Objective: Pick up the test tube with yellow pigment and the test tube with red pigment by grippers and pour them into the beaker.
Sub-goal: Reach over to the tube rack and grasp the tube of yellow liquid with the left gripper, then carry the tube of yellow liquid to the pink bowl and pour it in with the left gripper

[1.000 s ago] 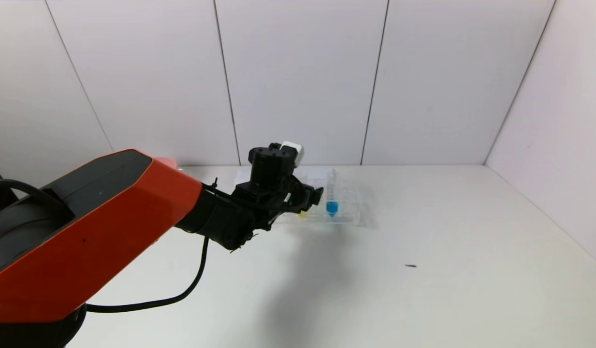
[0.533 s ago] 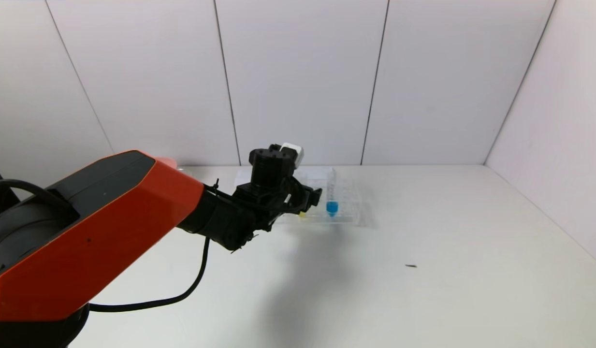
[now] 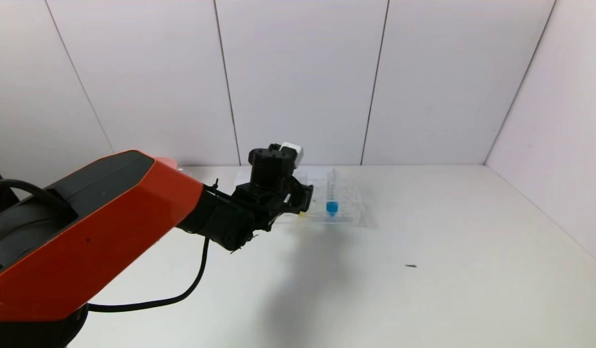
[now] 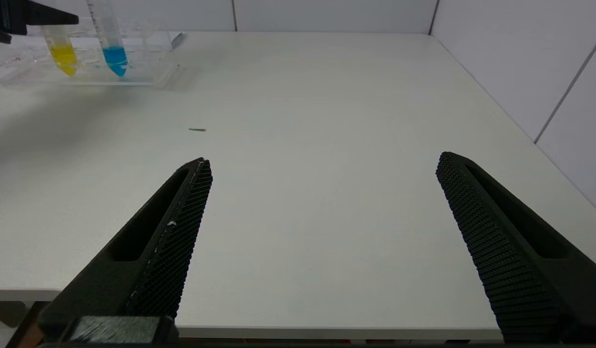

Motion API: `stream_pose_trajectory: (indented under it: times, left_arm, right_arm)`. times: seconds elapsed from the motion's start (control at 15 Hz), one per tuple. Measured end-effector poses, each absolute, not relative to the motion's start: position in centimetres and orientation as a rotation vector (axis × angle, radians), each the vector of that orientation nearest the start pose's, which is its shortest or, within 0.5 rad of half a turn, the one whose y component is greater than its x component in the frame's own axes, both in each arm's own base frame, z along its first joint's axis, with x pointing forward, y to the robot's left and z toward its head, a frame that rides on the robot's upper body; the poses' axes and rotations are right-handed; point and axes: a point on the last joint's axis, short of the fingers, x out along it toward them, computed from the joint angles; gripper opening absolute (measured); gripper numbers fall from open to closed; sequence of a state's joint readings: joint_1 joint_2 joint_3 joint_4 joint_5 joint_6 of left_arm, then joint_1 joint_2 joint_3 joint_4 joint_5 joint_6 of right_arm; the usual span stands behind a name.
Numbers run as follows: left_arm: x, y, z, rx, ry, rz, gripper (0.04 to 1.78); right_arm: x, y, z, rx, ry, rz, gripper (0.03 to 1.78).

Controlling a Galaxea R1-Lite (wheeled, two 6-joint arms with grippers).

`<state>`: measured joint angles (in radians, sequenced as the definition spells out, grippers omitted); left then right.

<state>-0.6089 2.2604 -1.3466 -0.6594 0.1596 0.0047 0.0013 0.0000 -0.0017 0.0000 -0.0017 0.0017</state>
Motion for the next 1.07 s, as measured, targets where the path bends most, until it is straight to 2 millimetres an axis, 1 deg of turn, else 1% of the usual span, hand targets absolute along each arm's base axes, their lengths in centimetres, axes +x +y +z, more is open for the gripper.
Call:
stream_pose_trajectory:
  times: [0.07,0.13,0.2,0.27,0.67,1.07]
  left_arm:
    - [37.6,-25.9,11.4,0.1,0.236,-0.45,0.73]
    - [37.5,-25.8,11.4,0.1,0.237,-0.451,0.58]
    - [37.5,-25.8,11.5,0.099,0.235,-0.452,0.5]
    - [37.5,-25.8,11.5,0.098,0.236,-0.451,0.48]
    - [37.4,-25.6,11.7,0.098,0.23,-0.449,0.47]
    - [36.7,-25.1,13.4,0.1,0.199,-0.452,0.47]
  right_arm:
    - [-2.3,0.0,7.6,0.002,-0.002,-0.001,1.7]
    - [-2.3,0.0,7.6,0.002,-0.002,0.0,1.7]
    - [-2.3,0.0,7.6,0.002,-0.002,0.0,1.7]
    - [-2.3,0.0,7.6,0.002,-0.002,0.0,1.7]
    - [-2.3,0.0,7.6,0.002,-0.002,0.0,1.7]
    - [-2.3,0.0,7.6,0.002,-0.002,0.0,1.7]
